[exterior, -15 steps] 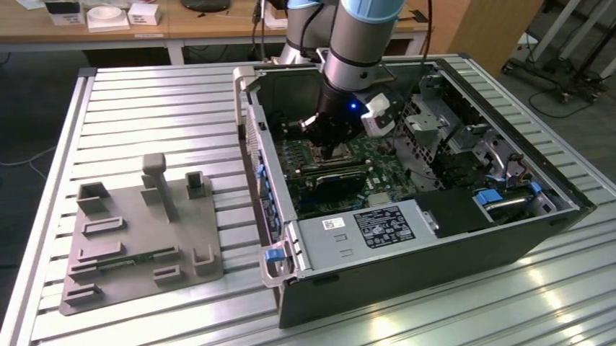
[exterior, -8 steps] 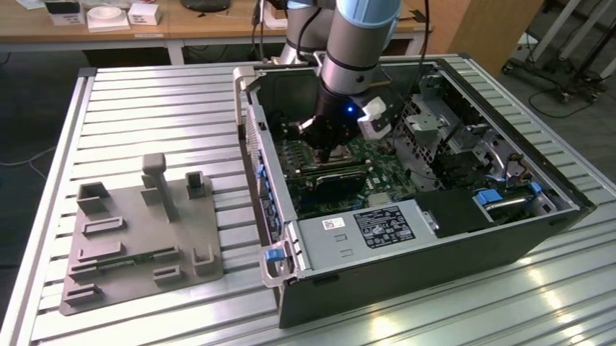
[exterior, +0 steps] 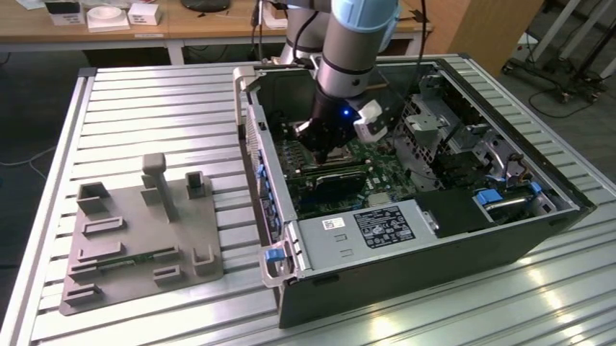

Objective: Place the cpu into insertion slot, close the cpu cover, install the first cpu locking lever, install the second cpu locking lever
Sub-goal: 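Install the second cpu locking lever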

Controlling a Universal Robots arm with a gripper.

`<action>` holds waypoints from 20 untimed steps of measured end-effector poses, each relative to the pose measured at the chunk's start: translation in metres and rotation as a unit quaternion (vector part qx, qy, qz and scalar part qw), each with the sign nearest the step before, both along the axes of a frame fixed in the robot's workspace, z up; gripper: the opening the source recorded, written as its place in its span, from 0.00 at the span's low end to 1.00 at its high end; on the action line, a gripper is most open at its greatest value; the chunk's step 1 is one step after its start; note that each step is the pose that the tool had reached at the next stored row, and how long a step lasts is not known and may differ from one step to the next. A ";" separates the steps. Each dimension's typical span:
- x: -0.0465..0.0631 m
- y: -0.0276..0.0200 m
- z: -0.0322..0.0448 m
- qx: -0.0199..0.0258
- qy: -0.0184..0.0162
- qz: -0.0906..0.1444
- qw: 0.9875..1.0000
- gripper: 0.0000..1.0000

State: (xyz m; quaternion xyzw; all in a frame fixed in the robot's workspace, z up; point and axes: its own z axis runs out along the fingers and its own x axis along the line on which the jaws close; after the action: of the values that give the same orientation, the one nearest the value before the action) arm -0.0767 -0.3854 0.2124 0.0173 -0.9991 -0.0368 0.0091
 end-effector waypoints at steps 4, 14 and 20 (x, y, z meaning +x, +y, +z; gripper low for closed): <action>0.000 -0.0001 -0.0020 0.000 0.000 0.000 1.000 0.11; -0.001 0.0000 -0.0053 0.006 0.000 0.002 1.000 0.11; -0.003 0.0000 -0.0077 0.008 0.000 0.002 1.000 0.11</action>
State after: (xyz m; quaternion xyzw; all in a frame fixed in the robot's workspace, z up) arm -0.0795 -0.3854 0.2047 0.0192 -0.9988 -0.0443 0.0090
